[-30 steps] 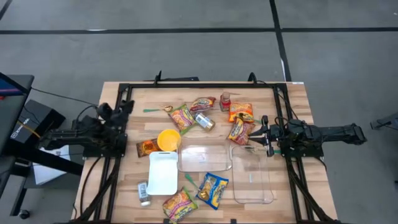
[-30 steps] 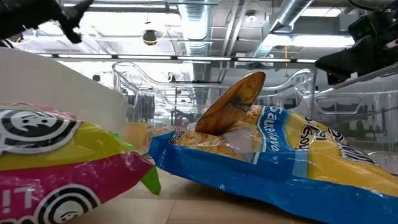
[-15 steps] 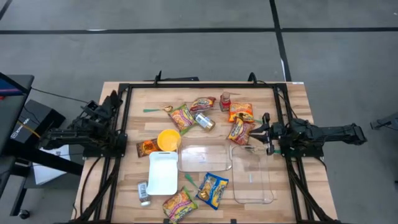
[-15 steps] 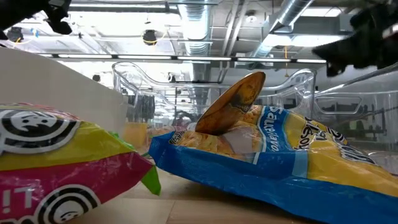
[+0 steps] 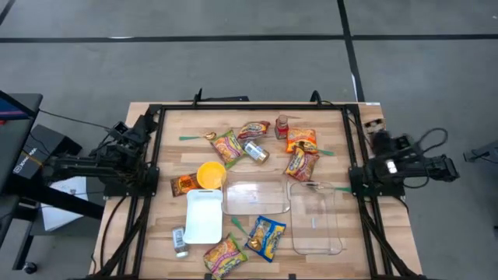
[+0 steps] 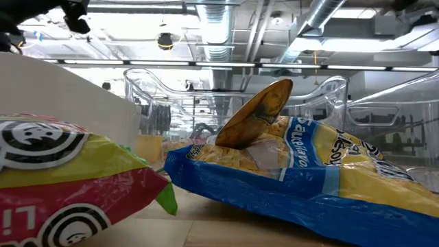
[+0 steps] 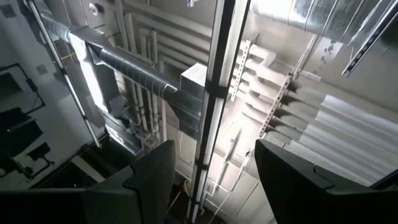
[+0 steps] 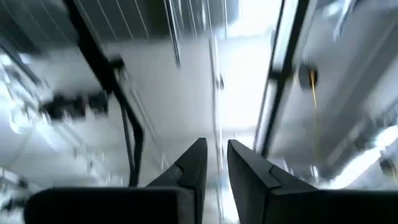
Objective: Pick & Place Food Item
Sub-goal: Put the brown seasoning bottle into the right transparent bin
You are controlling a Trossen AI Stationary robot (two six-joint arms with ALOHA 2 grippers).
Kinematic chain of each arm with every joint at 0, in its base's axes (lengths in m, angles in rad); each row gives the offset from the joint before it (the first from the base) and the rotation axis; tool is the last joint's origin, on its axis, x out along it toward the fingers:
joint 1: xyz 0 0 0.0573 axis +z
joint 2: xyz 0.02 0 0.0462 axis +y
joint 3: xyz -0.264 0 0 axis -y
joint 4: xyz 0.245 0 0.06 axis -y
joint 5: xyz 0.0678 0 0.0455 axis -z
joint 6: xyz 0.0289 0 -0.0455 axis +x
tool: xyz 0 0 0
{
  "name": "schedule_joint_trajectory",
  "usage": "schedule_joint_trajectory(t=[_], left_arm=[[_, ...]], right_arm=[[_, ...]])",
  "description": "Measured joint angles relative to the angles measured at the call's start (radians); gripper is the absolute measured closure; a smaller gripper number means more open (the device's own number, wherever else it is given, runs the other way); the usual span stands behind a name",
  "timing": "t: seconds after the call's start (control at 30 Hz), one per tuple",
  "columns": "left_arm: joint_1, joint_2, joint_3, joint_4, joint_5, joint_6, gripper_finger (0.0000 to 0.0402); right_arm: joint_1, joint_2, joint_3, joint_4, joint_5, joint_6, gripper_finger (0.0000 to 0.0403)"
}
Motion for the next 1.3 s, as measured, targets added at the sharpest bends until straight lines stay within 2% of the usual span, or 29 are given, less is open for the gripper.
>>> schedule_joint_trajectory(t=[0.13,0.23,0.37,0.73,0.97,1.3], left_arm=[[0.000,0.070,0.043,0.006,0.010,-0.049,0.0184],[0.000,0.107,0.066,0.008,0.010,-0.085,0.0184],[0.000,0.138,0.080,0.008,0.011,-0.100,0.0184],[0.000,0.170,0.080,0.005,0.011,-0.099,0.0184],[0.000,0.169,0.081,0.016,0.047,-0.099,0.0184],[0.000,0.170,0.109,0.023,0.062,-0.103,0.0184]], right_arm=[[0.000,0.000,0.061,0.102,-0.001,-0.037,0.0344],[0.000,0.000,0.111,0.105,0.000,-0.008,0.0344],[0.000,0.000,0.170,0.024,0.049,0.019,0.0344],[0.000,0.011,0.346,-0.220,0.050,-0.029,0.0344],[0.000,0.073,0.451,-0.387,0.051,-0.043,0.0344],[0.000,0.203,0.556,-0.419,0.052,-0.041,0.0344]])
